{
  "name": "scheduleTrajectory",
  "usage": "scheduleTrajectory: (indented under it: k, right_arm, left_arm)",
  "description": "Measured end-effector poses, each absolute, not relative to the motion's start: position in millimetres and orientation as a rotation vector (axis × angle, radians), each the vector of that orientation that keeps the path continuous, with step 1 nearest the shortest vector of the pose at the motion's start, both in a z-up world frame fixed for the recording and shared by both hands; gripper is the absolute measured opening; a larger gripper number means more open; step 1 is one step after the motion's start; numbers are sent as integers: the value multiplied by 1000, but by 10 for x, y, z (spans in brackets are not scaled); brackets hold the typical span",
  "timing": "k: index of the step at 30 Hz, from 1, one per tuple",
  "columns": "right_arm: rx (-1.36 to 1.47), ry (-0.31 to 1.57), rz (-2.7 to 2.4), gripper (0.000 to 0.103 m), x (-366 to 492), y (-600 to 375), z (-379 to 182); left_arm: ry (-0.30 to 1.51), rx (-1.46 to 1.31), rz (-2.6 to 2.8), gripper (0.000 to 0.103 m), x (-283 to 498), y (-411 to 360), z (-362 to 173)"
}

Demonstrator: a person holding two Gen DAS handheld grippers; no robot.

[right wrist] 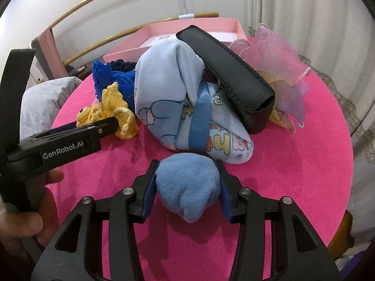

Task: Organize soft objects
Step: 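Grasp the light-blue knit ball with the right gripper while the left gripper grasps the yellow crocheted goldfish, then carry both items into the pink box and open both grippers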

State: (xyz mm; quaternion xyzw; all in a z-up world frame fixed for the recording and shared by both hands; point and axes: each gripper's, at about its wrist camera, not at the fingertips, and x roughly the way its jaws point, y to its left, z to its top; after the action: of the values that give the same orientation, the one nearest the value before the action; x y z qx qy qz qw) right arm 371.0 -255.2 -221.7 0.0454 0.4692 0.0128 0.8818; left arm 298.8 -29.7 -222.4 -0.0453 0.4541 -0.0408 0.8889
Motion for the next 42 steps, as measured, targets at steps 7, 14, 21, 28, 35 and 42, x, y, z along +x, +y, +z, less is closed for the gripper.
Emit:
scheduleTrajectory:
  k: [7, 14, 21, 28, 35, 42]
  right_arm:
    - [98, 969, 29, 43, 3680, -2518, -2184]
    - [102, 946, 38, 43, 3609, -2465, -2076]
    - [91, 925, 55, 43, 3537, -2390, -1958]
    - [86, 896, 65, 43, 3493, -2302, -1791]
    - [76, 830, 97, 43, 3626, -2269, -1431]
    - [44, 755, 106, 43, 4047, -2332, -1038]
  left_arm:
    - [936, -78, -149, 27, 2957, -365, -2205]
    - [929, -85, -169, 25, 2769, -149, -2092]
    - [908, -70, -163, 25, 2485, -138, -1923]
    - [875, -62, -153, 25, 2222, -114, -1691]
    - [823, -54, -159, 25, 2137, -39, -1369]
    - [762, -51, -146, 26, 2368, 52, -990]
